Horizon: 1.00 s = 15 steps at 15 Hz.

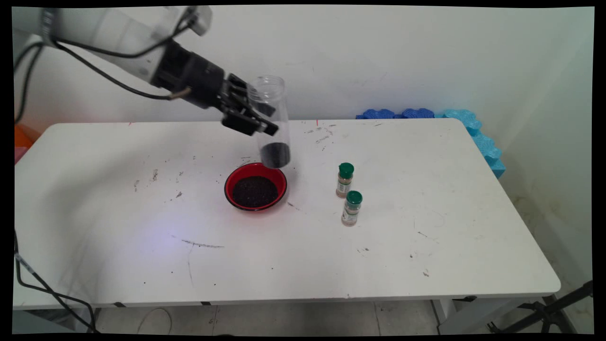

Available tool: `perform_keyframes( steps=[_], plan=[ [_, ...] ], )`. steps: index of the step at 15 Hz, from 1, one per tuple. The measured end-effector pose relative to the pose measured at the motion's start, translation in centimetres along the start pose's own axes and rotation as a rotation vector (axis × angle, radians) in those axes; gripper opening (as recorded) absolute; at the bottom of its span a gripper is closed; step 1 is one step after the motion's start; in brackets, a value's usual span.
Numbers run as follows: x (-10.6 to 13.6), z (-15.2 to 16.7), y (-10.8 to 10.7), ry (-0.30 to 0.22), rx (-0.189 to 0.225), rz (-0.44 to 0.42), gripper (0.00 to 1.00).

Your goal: Pour the black seasoning powder in the red bowl

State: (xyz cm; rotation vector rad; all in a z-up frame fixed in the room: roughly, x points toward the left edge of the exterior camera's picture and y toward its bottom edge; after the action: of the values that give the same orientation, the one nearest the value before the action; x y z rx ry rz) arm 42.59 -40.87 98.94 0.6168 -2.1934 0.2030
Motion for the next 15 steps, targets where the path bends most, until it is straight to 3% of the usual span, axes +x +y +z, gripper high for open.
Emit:
perform_keyframes(
  steps=[7, 11, 15],
  plan=[
    [-1.2, -4.4, 1.1, -0.062, -0.019, -0.055, 0.00],
    [-2.2, -5.6, 1.9, -0.099, -0.045, -0.150, 0.00],
    [-2.8, -5.5, 2.3, -0.107, -0.076, -0.299, 0.00]
  ],
)
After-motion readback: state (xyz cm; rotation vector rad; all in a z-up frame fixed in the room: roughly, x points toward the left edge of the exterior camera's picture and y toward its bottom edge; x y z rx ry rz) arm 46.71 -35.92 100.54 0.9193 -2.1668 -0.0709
